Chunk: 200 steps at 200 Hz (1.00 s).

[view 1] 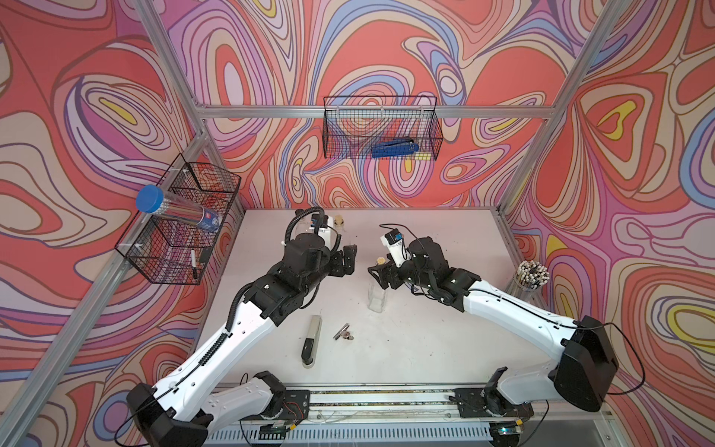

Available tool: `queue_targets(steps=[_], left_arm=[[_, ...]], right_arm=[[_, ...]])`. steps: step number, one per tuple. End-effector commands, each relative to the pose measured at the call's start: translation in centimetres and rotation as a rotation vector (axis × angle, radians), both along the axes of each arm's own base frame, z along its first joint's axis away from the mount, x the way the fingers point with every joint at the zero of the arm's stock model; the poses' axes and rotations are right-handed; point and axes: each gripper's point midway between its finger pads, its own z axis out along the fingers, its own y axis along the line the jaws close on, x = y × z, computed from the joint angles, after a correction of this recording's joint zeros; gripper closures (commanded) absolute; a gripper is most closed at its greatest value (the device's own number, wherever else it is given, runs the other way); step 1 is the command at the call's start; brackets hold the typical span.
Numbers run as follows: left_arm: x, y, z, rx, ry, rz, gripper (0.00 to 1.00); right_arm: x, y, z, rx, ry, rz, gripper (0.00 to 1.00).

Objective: Remove the label from the bottle
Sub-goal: Pick up the bottle from the center of the board.

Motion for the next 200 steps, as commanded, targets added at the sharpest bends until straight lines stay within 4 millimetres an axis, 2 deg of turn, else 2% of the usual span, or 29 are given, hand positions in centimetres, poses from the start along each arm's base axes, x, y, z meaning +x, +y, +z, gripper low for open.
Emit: queue_targets(steps=[1,14,31,61,84,121,151,179,200], left_arm=[[-0.1,0.3,-0.9,0.002,0.023,0.008,0.13],[0.0,0.2,-1.0,0.001,0.024,0.004,0.13],[0.1,0.1,-1.4,0.003,0.028,0.002,0.13],[0.1,0.1,-1.5,0.004,0.027,0.0,0.13],[0.1,0.2,-1.6,0.004,0.022,-0.001,0.14],[-0.1,0.2,-1.4,0.008,0.015,-0.009,0.14],[-0.4,0.3,-1.4,0.005,0.007,-0.017,0.14],[-0.6,0.4,-1.3,0.007,0.002,-0.021,0.15],[-0.8,0.5,-1.2,0.008,-0.003,-0.023,0.15]], right_arm=[[0.7,0.8,1.8,0.032,-0.056,-0.001,0.21],[0.8,0.8,1.9,0.034,-0.058,-0.001,0.27],[0.7,0.9,1.9,0.038,-0.061,0.0,0.42],[0.8,1.1,2.2,0.048,-0.067,0.0,0.77],[1.1,1.3,2.8,0.053,-0.081,-0.009,1.0],[2.5,0.8,4.4,0.034,-0.13,-0.073,1.0],[4.8,-0.1,6.2,-0.03,-0.2,-0.151,1.0],[8.2,-2.1,7.9,-0.035,-0.209,-0.234,1.0],[11.5,-4.3,8.3,-0.049,-0.199,-0.316,1.0]])
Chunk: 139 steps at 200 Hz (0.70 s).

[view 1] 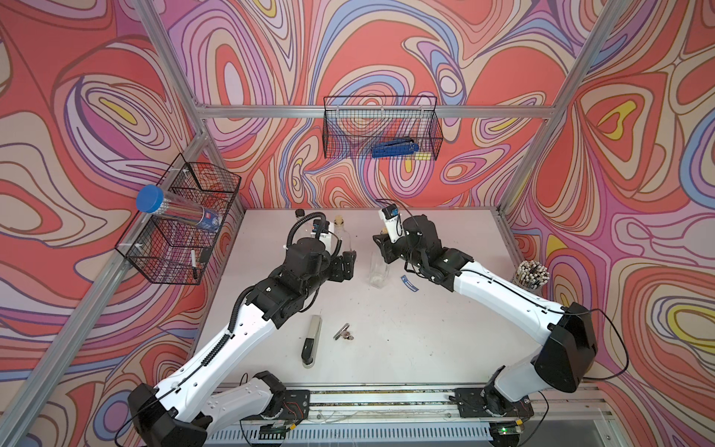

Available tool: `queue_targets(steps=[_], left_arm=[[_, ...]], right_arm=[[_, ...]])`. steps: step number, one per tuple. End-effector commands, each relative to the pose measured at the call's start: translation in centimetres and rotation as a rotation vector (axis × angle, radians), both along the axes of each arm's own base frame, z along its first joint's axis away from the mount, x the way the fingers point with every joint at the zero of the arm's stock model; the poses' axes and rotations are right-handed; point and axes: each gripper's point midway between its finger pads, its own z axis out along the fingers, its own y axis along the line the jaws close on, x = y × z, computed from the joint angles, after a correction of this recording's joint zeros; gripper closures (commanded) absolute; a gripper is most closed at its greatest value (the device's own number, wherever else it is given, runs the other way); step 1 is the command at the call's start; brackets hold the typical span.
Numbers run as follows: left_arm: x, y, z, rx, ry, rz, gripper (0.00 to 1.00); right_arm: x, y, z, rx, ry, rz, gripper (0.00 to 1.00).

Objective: Remove the label from the bottle
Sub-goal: Pick up the bottle from the center of the board, then place the bottle at the center of the board.

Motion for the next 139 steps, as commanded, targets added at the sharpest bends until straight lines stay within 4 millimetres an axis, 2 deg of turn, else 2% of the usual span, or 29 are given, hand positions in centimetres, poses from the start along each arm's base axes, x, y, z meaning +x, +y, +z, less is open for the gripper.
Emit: queue_targets(steps=[1,35,40,44,61,101,139], left_arm=[[-0.4,0.4,0.7,-0.009,-0.029,-0.006,0.15],[-0.6,0.4,0.8,-0.01,-0.034,-0.014,0.15],[-0.6,0.4,0.8,-0.008,-0.035,-0.014,0.15],[-0.7,0.5,0.8,-0.007,-0.036,-0.014,0.15],[-0.6,0.5,0.8,-0.002,-0.038,-0.013,0.15],[-0.4,0.3,1.0,0.011,-0.041,-0.019,0.15],[-0.1,0.1,0.8,0.02,-0.042,-0.026,0.15]], right_arm=[[4.1,-3.1,2.3,-0.001,-0.048,-0.124,1.0],[9.5,-6.7,1.4,0.008,0.002,-0.219,1.0],[10.0,-7.2,1.8,0.011,0.0,-0.23,1.0],[10.8,-7.4,0.5,-0.003,0.022,-0.239,1.0],[12.7,-8.6,-0.2,-0.007,0.033,-0.27,1.0],[15.6,-11.3,-1.2,0.004,0.057,-0.326,1.0],[16.7,-12.5,-2.4,0.005,0.08,-0.354,1.0]])
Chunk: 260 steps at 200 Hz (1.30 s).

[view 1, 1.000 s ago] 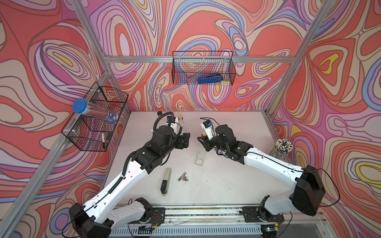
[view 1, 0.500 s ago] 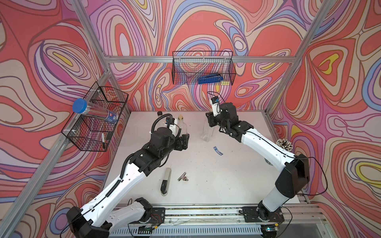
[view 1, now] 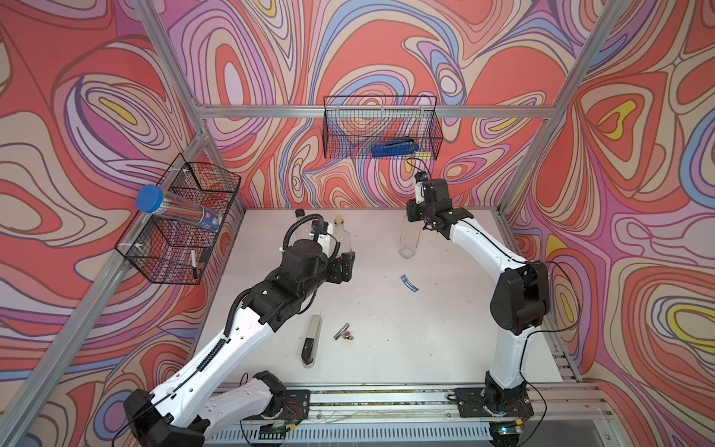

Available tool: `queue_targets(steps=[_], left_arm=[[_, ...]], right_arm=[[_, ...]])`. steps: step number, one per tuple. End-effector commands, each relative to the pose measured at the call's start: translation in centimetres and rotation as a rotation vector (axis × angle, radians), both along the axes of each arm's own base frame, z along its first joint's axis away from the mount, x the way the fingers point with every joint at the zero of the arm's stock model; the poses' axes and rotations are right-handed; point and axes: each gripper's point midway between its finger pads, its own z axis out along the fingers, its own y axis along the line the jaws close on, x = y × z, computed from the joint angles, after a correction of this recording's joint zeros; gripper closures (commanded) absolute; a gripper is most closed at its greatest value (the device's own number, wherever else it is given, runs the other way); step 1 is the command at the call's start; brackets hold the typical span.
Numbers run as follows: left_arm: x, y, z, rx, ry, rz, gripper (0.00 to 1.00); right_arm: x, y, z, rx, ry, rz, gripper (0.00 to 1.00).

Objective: Remove the label from the bottle
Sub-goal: Place the bottle at the center of the board.

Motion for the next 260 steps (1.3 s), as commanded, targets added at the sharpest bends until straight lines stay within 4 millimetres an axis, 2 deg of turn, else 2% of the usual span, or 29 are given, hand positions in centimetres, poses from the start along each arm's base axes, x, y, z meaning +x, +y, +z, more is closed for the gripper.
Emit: queue_targets(steps=[1,36,88,163,233,260], left_arm=[[0.3,-0.2,0.5,0.004,-0.019,-0.009,0.15],[0.6,-0.3,0.7,0.011,-0.034,-0.012,0.15],[0.8,-0.6,0.7,0.012,-0.034,-0.022,0.15],[0.7,-0.6,0.7,0.005,-0.033,-0.024,0.15],[0.5,-0.3,0.4,0.01,-0.032,-0.015,0.15],[0.6,-0.4,0.3,0.007,-0.029,-0.016,0.14]], right_arm=[[1.1,-0.3,2.3,0.036,-0.059,-0.015,1.0],[1.2,-0.6,2.5,0.034,-0.061,-0.026,1.0],[1.1,-0.4,1.0,0.041,-0.021,-0.018,1.0],[0.8,-0.5,0.6,0.037,-0.007,-0.018,1.0],[0.5,-0.5,0.1,0.037,0.002,-0.019,0.77],[0.4,-0.6,0.1,0.034,0.002,-0.021,0.72]])
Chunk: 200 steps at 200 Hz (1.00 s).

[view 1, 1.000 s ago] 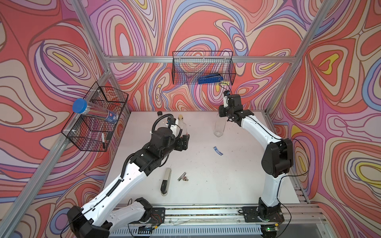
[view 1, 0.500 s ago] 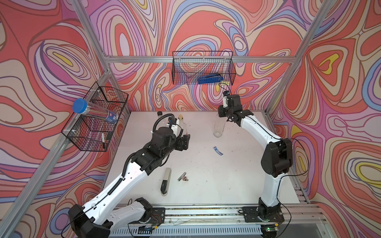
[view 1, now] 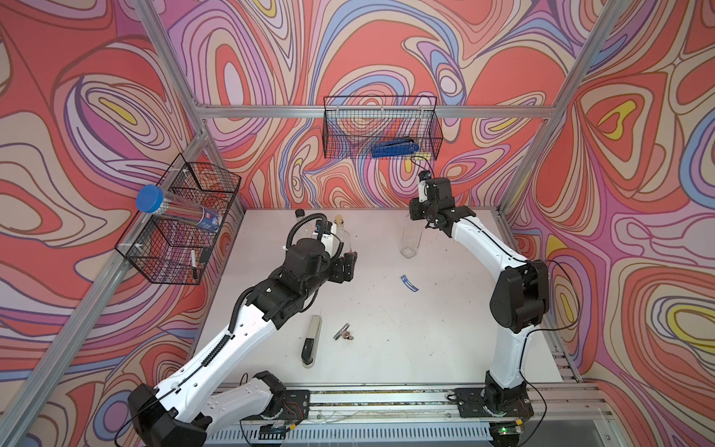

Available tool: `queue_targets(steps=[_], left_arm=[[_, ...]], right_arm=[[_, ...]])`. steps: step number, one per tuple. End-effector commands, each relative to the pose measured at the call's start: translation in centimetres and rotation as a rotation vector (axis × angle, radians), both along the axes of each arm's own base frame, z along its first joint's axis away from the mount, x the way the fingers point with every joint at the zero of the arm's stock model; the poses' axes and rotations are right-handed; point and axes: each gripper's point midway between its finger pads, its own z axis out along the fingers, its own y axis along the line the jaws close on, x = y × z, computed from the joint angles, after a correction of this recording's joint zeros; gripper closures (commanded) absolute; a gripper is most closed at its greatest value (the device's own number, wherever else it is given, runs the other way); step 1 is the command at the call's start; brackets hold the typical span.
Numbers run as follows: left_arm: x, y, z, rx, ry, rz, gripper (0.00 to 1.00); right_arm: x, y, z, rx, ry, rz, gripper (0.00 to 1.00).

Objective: Remove the label from the bottle
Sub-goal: Place the bottle at the center of the board.

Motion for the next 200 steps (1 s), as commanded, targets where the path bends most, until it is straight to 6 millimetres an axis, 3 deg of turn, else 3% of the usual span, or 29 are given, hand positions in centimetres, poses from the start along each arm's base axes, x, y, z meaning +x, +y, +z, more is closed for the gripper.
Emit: queue_targets(steps=[1,57,118,200], left_arm=[[0.1,0.2,0.7,-0.015,-0.024,0.003,0.15],[0.0,0.2,0.7,-0.023,-0.025,0.005,0.15],[0.0,0.1,0.6,-0.029,-0.021,0.004,0.15],[0.0,0.3,0.6,-0.028,-0.03,0.008,0.15]], right_arm=[[0.0,0.1,0.5,0.02,-0.018,-0.003,0.72],[-1.0,-0.1,0.5,0.023,-0.017,-0.001,0.53],[-1.9,-0.1,0.2,0.021,-0.017,0.0,0.5],[-2.8,0.4,0.7,0.021,-0.03,0.005,0.29]])
